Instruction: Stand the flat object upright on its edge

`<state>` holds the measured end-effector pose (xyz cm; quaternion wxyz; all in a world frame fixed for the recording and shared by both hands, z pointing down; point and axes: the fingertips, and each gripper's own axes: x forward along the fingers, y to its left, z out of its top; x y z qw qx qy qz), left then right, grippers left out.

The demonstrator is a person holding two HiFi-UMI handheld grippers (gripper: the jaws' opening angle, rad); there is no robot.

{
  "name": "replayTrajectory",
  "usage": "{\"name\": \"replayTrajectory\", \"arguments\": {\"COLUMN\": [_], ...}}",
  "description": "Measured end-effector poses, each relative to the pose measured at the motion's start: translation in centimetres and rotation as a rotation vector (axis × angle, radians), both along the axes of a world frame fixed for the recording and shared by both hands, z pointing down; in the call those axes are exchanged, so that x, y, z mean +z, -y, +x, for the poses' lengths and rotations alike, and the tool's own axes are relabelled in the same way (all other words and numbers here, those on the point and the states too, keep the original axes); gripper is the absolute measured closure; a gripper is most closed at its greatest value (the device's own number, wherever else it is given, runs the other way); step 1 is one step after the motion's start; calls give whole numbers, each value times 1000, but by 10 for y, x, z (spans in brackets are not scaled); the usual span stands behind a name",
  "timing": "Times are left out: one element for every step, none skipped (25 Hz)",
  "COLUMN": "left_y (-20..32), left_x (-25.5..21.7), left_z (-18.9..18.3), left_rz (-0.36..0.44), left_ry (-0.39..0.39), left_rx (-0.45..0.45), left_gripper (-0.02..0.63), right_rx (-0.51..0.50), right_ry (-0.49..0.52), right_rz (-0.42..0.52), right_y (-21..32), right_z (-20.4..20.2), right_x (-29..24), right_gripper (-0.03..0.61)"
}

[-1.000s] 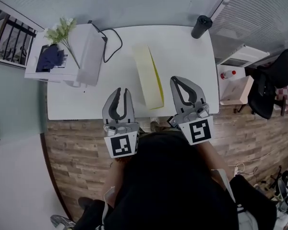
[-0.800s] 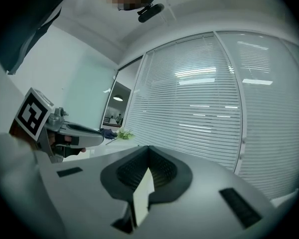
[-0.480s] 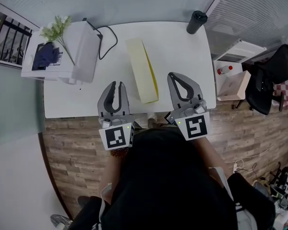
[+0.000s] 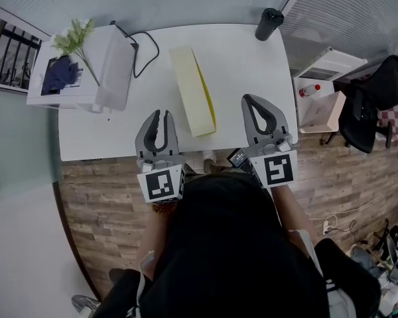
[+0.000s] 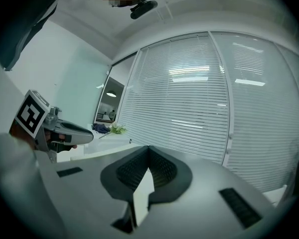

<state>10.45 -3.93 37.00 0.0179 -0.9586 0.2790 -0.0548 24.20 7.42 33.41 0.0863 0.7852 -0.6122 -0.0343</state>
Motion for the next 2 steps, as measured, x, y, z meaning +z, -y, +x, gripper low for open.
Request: {"name": "replayTrajectory", "arguments": {"left_y": [-1, -2], "left_x": [1, 1], "left_z": [1, 2], "left_rz": [-1, -2], "left_ry": [1, 1], "left_rx": [2, 3], "left_gripper": [545, 545], "right_rx": [2, 3], "right_ry": [-1, -2], "right_rz": [-2, -4], "right_y": [-1, -3], "right_z": [1, 2], "right_x": [1, 1], "right_gripper": [574, 574]}}
